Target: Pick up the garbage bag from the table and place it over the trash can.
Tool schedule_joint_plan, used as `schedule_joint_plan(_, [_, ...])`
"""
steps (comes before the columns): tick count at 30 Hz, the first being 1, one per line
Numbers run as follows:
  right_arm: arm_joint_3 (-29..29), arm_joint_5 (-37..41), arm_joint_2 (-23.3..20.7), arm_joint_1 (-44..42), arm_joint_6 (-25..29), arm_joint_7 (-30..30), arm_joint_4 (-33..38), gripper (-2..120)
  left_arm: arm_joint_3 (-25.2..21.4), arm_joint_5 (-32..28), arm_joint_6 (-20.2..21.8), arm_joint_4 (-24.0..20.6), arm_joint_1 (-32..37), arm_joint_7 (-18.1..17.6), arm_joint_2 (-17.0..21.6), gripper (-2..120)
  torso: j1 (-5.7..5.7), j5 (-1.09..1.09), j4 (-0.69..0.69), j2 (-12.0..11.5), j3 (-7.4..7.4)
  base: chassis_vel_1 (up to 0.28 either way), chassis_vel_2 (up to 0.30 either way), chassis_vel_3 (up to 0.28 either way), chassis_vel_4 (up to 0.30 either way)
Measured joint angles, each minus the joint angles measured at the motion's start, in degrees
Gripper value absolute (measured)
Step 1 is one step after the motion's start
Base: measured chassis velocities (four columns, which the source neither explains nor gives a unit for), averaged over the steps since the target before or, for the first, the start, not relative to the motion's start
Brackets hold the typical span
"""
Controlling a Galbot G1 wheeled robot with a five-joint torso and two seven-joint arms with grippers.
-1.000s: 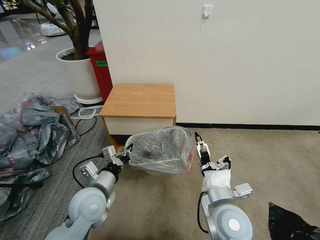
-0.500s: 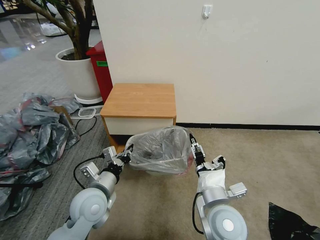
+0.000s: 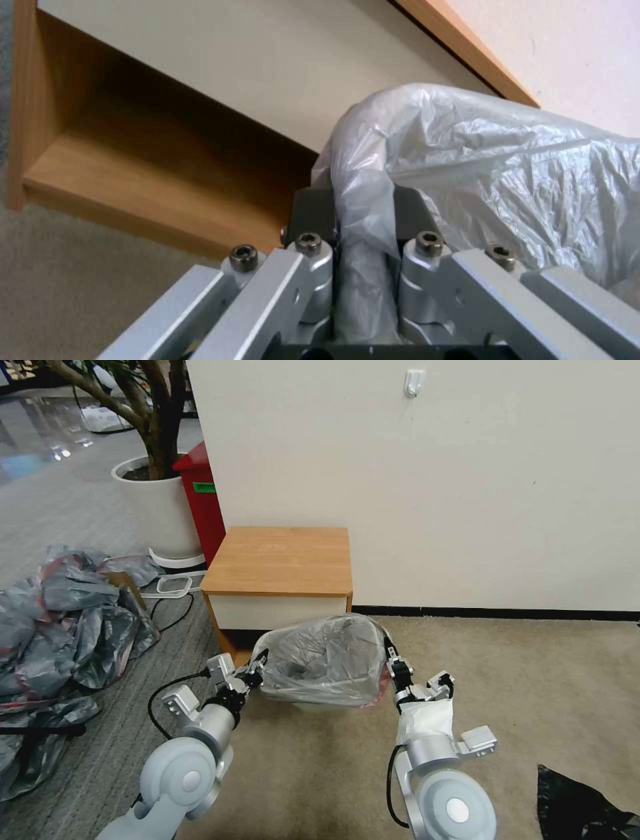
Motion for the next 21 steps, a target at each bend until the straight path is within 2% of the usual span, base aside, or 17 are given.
schedule_joint_plan(11, [2.28, -0.34, -3.92, 3.35, -1.03, -0.27, -4.45, 0, -0.09, -1.05, 0.28, -1.19, 0.5, 0.13, 0.04, 9, 0.0, 0.0, 0.0, 0.0, 0.0, 0.0, 0.0, 0.0, 0.0])
schedule_joint_plan(21, [2.67, -2.71, -5.13, 5.13, -2.0, -1.87, -9.06, 0, -1.44, -3.02, 0.31, -2.58, 0.66, 0.13, 0.44, 9, 0.0, 0.0, 0.0, 0.0, 0.0, 0.0, 0.0, 0.0, 0.0])
